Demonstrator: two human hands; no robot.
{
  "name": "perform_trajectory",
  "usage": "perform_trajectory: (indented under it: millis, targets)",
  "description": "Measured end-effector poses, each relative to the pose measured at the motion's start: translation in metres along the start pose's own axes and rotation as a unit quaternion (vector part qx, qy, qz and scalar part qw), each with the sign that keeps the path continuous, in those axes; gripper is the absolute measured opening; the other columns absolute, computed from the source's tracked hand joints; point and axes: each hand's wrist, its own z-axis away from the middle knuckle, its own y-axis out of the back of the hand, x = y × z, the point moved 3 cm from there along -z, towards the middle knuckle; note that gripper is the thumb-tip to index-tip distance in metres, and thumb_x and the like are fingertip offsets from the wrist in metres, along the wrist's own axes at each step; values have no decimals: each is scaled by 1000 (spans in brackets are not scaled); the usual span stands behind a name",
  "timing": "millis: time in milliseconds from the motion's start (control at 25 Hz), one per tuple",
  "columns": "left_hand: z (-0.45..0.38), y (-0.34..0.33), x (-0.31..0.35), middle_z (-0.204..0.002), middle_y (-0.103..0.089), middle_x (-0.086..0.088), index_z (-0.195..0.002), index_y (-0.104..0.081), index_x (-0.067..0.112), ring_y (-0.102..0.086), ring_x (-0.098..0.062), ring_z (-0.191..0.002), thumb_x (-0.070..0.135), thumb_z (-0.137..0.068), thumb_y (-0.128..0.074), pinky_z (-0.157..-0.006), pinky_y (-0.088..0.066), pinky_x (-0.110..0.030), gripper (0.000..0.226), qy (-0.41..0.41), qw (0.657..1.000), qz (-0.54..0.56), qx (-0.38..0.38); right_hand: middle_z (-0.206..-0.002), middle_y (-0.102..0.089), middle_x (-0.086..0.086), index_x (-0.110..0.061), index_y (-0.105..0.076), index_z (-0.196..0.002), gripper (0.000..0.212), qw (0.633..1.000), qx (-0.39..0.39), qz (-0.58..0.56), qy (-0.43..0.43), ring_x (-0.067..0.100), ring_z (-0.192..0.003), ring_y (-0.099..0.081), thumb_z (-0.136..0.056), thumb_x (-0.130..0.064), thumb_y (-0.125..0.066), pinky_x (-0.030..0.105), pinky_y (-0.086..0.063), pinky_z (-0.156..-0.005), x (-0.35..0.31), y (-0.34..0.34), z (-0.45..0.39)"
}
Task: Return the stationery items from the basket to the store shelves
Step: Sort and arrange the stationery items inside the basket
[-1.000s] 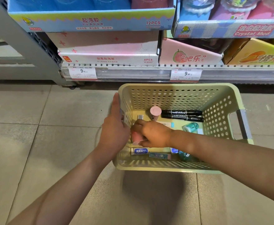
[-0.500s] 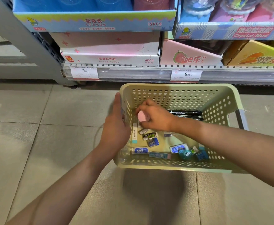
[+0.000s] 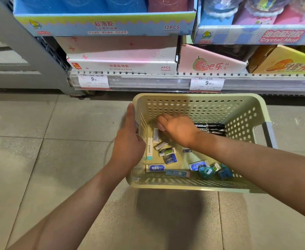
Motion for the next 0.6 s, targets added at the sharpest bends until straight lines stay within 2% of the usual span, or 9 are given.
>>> perform_trajectory:
  millis: [80, 160, 280, 400, 480, 520, 600]
  targets:
    - [-1, -1, -1, -135, -53, -2, -148, 7, 36, -51, -3, -72, 13, -92, -46, -65, -43, -26, 81, 1, 1000, -2, -1, -103, -62, 10, -9, -53, -106, 18, 999, -5, -30, -14, 29, -88, -62, -88, -12, -49, 36, -46, -75, 0, -2, 3]
    - [-2, -2, -1, -137, -51, 0, -148, 8, 36, -51, -2, -73, 14, -92, -47, -62, -42, -24, 81, -2, 1000, -5, -1, -111, -59, 12, -7, -49, -113, 26, 998, -15, -48, -30, 31, -98, -58, -90, -15, -39, 39, -45, -82, 3, -9, 6]
    - [-2, -2, -1, -135, -52, -1, -148, 9, 36, -54, -9, -79, 13, -92, -47, -64, -44, -27, 83, -3, 1000, -16, 3, -108, -61, 17, -4, -50, -113, 28, 999, -7, -22, -25, 35, -95, -61, -86, -9, -47, 42, -52, -79, 5, -15, 10]
    - [-1, -1, 1, -131, -54, 0, -148, 9, 36, -53, -8, -78, 13, -92, -47, -65, -44, -27, 82, -1, 1000, -18, 0, -95, -66, 20, 1, -58, -99, 33, 999, 10, -32, -12, 35, -79, -64, -82, -13, -34, 41, -55, -66, 3, -18, 12]
    - [0, -1, 2, -127, -56, -1, -148, 9, 35, -52, -6, -74, 12, -92, -47, -61, -43, -25, 82, -1, 1000, -17, -3, -94, -68, 18, 0, -60, -95, 21, 999, 10, -29, -13, 34, -77, -66, -75, -6, -57, 39, -55, -65, 2, -20, 15]
    - [0, -1, 2, -126, -57, -1, -149, 8, 35, -52, -6, -73, 11, -92, -47, -60, -43, -24, 82, -2, 1000, -17, -3, -95, -69, 17, -1, -61, -95, 32, 1000, 0, -27, -16, 34, -78, -67, -65, -3, -71, 38, -57, -66, 2, -22, 15]
    - [0, 0, 2, -125, -57, -1, -149, 7, 34, -53, -7, -75, 12, -92, -47, -63, -44, -25, 82, -4, 1000, -16, -2, -97, -70, 16, -2, -62, -98, 51, 999, -12, -37, -23, 32, -79, -68, -51, -2, -82, 38, -59, -66, 6, -30, 15]
